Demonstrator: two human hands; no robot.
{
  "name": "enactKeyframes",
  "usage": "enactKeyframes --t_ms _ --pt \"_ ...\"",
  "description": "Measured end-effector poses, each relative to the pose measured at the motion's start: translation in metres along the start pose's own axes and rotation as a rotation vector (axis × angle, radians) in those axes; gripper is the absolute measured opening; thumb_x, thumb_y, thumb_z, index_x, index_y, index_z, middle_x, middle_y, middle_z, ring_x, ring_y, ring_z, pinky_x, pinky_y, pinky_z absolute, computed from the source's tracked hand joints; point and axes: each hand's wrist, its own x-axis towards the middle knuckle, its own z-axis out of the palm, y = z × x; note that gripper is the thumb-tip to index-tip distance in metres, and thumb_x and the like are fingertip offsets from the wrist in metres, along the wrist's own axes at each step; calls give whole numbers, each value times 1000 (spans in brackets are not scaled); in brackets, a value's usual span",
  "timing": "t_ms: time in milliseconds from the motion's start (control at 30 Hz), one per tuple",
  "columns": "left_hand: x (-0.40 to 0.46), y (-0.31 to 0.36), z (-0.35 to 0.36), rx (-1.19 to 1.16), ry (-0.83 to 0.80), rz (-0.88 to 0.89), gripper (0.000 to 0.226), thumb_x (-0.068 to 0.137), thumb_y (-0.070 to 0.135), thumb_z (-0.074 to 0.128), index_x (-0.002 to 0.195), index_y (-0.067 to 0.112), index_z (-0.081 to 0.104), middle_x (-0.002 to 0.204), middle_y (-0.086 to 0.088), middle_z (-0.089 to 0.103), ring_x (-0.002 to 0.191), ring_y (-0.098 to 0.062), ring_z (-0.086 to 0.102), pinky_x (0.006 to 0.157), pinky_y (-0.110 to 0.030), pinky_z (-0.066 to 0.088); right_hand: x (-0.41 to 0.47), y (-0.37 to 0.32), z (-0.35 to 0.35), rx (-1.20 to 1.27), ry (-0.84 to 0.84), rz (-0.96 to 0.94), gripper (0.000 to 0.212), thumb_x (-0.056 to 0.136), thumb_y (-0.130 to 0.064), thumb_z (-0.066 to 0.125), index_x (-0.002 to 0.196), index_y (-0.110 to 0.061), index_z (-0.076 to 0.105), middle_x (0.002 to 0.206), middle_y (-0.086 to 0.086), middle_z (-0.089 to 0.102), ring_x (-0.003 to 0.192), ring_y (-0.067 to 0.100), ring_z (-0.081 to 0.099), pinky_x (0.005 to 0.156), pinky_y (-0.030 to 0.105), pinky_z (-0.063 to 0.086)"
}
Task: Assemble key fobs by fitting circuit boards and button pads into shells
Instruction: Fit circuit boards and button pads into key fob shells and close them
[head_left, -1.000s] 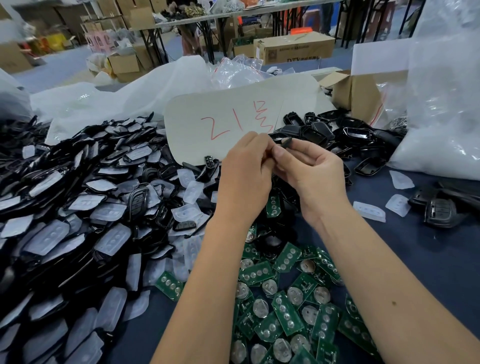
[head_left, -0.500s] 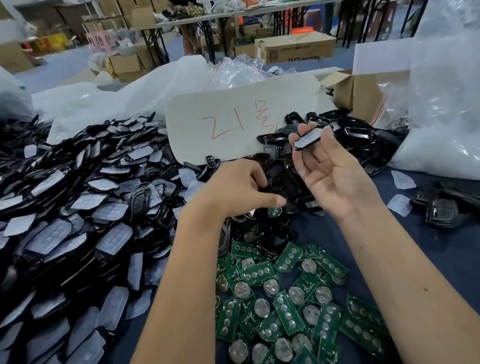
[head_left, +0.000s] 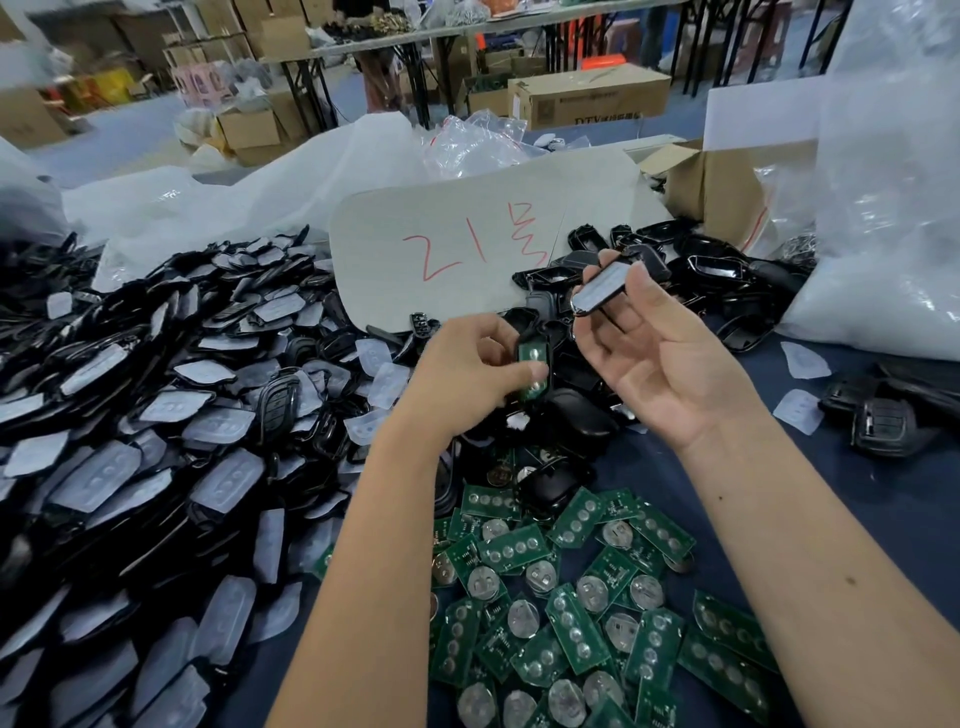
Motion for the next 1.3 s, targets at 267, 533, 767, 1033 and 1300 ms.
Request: enactKeyframes --t_ms 267,533,767,1033,1300 --pt "-1 5 -1 -616 109 -197 8 97 2 68 104 -2 66 112 -25 61 79 -28 70 67 -26 62 0 6 1 -289 -57 48 31 85 -17 69 114 -7 71 107 6 74 97 17 70 92 28 58" --pt "-3 6 -3 -648 71 -245 13 95 -6 63 108 -7 67 115 -27 72 85 -34 76 68 -31 64 -2 9 4 -359 -36 99 40 81 -15 71 119 -3 71 111 12 73 103 22 70 92 29 60" --pt "-4 5 -5 -660 86 -243 15 94 -3 67 109 -7 66 112 -25 73 77 -30 77 68 -30 64 -2 9 5 -353 -10 111 38 81 -13 72 117 -1 71 103 10 73 96 20 69 84 26 60" --pt "-3 4 -3 -614 123 -244 24 92 0 72 114 -7 64 131 -31 62 87 -34 76 71 -29 63 -2 10 5 -366 16 100 39 80 -13 73 116 1 71 100 9 74 97 20 69 86 27 60" --pt "-3 3 -3 -613 129 -241 15 92 0 73 105 1 66 127 -30 65 76 -27 77 71 -29 64 -3 8 5 -361 8 96 37 81 -14 72 116 0 72 104 12 73 97 21 70 85 27 60"
